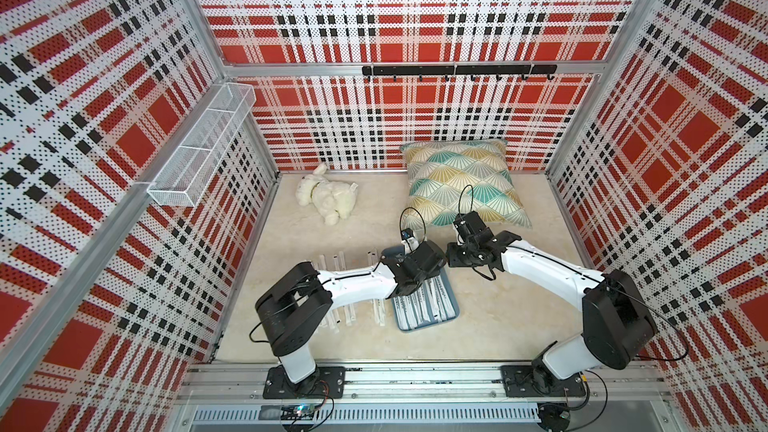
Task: Put the straws into the storage box
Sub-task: Place the straw in the storage box.
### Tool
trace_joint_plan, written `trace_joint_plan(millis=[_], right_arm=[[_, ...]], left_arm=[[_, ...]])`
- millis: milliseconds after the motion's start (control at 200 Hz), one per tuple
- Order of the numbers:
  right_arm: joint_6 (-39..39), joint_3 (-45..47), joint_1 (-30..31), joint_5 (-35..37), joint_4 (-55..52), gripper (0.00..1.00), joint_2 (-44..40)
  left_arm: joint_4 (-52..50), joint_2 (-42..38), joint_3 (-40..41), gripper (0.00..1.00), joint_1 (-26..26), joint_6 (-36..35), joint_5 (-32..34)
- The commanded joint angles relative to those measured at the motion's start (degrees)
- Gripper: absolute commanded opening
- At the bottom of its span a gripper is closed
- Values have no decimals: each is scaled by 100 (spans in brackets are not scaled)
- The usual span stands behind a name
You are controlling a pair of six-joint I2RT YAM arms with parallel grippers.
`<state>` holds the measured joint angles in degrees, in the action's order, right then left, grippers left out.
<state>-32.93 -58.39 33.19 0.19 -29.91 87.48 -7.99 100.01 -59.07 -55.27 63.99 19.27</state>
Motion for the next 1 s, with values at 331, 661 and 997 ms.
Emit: trace_joint_plan(millis=[331, 661, 997], right_arm=[[-19, 127, -41, -18, 211, 40, -65], [-44, 200, -40, -165, 385, 40, 40], [-86, 144, 80, -246, 276, 39, -132]], left_arm=[[386, 667, -101, 0, -107, 559, -225], [380, 425, -94, 23, -77, 579, -199], [-217, -1105, 513, 31, 192, -470, 387]])
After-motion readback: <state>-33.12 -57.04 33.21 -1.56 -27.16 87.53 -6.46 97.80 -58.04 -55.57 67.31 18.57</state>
